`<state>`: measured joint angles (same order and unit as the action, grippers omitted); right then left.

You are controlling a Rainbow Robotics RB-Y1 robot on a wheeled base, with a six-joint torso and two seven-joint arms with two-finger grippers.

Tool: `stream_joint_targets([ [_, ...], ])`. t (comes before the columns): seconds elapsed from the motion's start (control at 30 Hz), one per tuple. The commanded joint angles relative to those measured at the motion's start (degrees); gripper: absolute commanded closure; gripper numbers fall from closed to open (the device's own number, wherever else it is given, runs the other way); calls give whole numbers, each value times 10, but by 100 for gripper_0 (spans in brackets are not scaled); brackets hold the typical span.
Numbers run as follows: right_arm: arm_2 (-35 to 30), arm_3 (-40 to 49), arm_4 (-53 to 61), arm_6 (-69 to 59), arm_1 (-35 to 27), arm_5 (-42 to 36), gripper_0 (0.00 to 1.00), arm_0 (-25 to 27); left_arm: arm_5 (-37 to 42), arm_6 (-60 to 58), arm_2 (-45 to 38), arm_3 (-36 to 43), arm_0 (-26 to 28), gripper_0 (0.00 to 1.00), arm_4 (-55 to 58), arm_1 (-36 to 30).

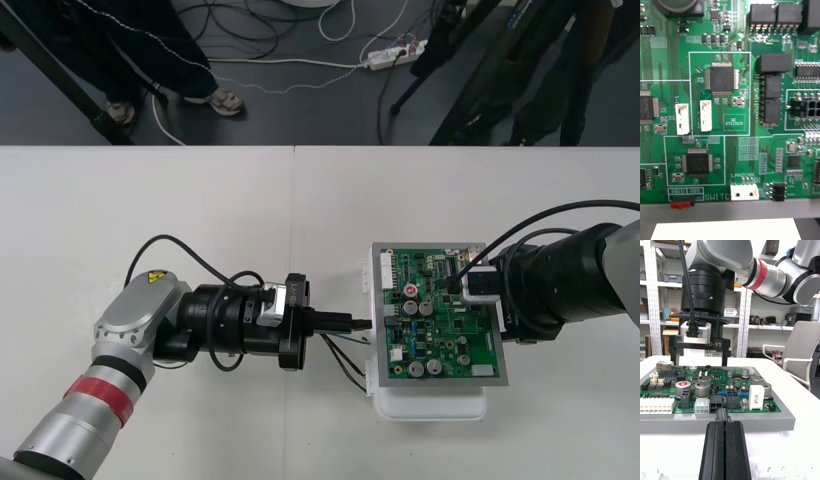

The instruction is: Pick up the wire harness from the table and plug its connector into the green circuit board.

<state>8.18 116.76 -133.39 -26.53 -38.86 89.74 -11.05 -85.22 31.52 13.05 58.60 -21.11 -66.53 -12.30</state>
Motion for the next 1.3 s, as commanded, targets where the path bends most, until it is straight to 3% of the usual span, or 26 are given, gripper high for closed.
stream_joint_targets([
  [0.03,17,7,-3,-2,-3,3,0,2,29,28,22,2,-25,100,5,16],
  [1.3,17,9,-1,6,-3,3,0,5,55,29,53,2,-33,100,29,17],
])
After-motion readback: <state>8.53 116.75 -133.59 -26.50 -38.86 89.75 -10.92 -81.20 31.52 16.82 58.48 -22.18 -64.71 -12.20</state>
